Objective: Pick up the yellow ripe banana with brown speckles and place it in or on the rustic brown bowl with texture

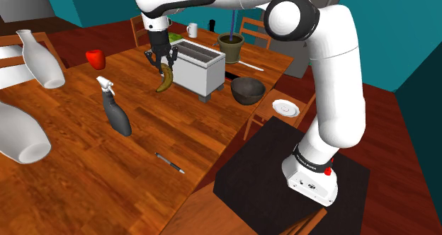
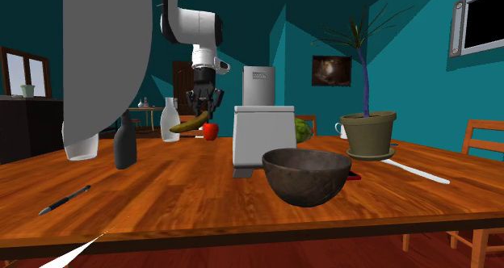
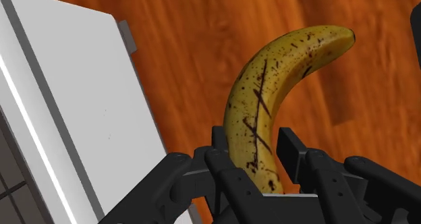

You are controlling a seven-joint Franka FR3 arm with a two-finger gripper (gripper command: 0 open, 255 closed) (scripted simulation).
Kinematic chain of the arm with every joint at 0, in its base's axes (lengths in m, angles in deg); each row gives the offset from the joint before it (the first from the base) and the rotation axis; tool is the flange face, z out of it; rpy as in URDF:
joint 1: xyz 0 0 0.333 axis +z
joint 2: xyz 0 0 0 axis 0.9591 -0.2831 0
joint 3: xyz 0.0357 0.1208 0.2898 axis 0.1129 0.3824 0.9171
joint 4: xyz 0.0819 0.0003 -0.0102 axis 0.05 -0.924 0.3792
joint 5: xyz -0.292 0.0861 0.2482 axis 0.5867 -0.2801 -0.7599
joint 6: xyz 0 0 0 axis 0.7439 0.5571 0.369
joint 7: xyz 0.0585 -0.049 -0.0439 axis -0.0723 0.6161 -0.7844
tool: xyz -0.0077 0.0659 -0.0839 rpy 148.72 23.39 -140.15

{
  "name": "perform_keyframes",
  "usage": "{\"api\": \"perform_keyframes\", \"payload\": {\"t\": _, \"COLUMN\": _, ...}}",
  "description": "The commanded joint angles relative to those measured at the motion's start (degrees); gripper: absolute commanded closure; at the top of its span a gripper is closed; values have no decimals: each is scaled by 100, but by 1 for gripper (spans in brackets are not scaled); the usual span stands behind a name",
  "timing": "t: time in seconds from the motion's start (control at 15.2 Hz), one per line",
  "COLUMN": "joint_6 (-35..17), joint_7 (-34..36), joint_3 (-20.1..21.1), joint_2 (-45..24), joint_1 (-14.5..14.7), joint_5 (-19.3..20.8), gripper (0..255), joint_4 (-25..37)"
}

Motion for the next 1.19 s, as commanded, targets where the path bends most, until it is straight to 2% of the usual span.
{"api": "perform_keyframes", "payload": {"t": 0.0, "joint_6": 151, "joint_7": -3, "joint_3": 1, "joint_2": 2, "joint_1": 5, "joint_5": -2, "gripper": 255, "joint_4": 147}}
{"api": "perform_keyframes", "payload": {"t": 0.07, "joint_6": 165, "joint_7": -3, "joint_3": 2, "joint_2": 4, "joint_1": 5, "joint_5": -2, "gripper": 255, "joint_4": 160}}
{"api": "perform_keyframes", "payload": {"t": 0.33, "joint_6": -348, "joint_7": -326, "joint_3": -47, "joint_2": 916, "joint_1": -338, "joint_5": -91, "gripper": 255, "joint_4": -1264}}
{"api": "perform_keyframes", "payload": {"t": 0.59, "joint_6": -703, "joint_7": -696, "joint_3": -143, "joint_2": 1664, "joint_1": -636, "joint_5": -163, "gripper": 255, "joint_4": -2362}}
{"api": "perform_keyframes", "payload": {"t": 1.12, "joint_6": -1148, "joint_7": -1526, "joint_3": -458, "joint_2": 2890, "joint_1": -1162, "joint_5": -213, "gripper": 255, "joint_4": -4020}}
